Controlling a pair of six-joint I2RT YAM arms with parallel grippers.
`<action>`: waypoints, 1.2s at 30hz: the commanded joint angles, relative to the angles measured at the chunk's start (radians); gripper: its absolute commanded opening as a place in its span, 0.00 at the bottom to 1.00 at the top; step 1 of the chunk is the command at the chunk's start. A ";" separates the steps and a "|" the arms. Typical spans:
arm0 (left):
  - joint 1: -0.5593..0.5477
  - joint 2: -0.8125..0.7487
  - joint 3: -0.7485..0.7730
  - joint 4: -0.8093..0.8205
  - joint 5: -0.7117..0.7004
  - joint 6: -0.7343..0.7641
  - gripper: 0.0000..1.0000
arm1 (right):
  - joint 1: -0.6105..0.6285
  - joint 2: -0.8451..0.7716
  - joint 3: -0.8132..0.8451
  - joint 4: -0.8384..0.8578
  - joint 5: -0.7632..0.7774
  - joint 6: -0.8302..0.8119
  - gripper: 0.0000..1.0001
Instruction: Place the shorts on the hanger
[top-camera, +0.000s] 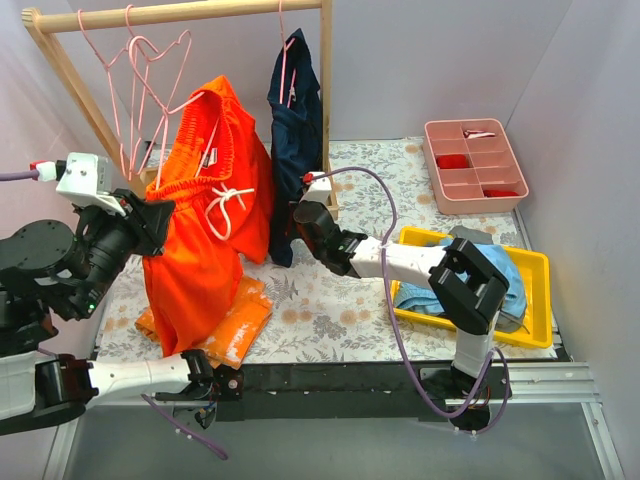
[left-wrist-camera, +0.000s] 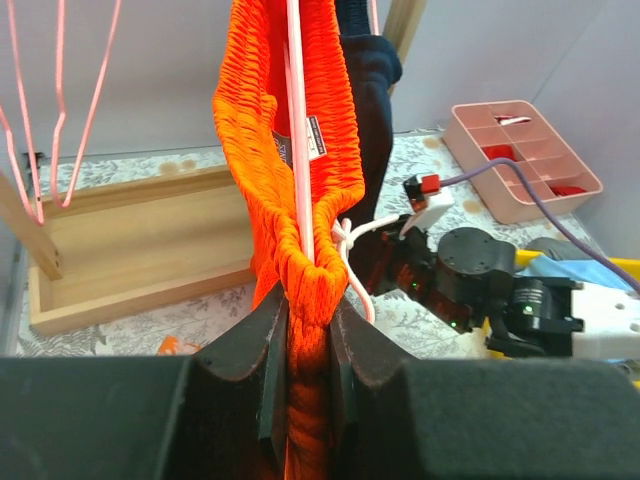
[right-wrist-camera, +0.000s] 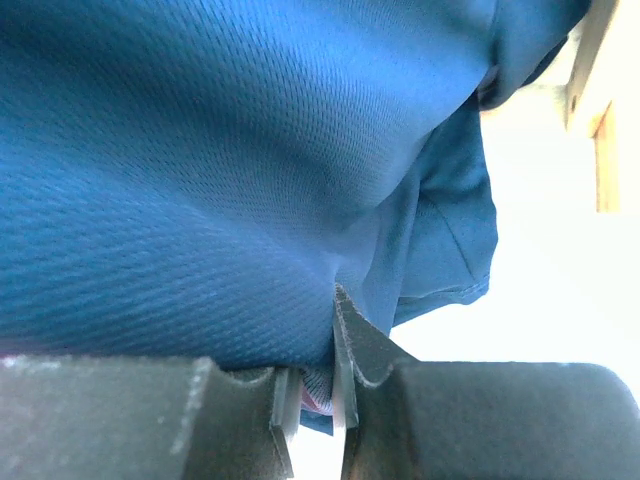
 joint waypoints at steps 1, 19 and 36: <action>0.007 0.023 -0.007 0.054 -0.098 -0.025 0.00 | -0.001 -0.059 -0.006 0.016 0.045 0.011 0.21; 0.008 0.145 -0.234 0.347 -0.133 0.162 0.00 | -0.006 -0.107 -0.023 -0.049 0.016 0.015 0.19; 0.559 0.257 -0.293 0.649 0.319 0.259 0.00 | -0.006 -0.093 0.018 -0.100 -0.034 0.017 0.18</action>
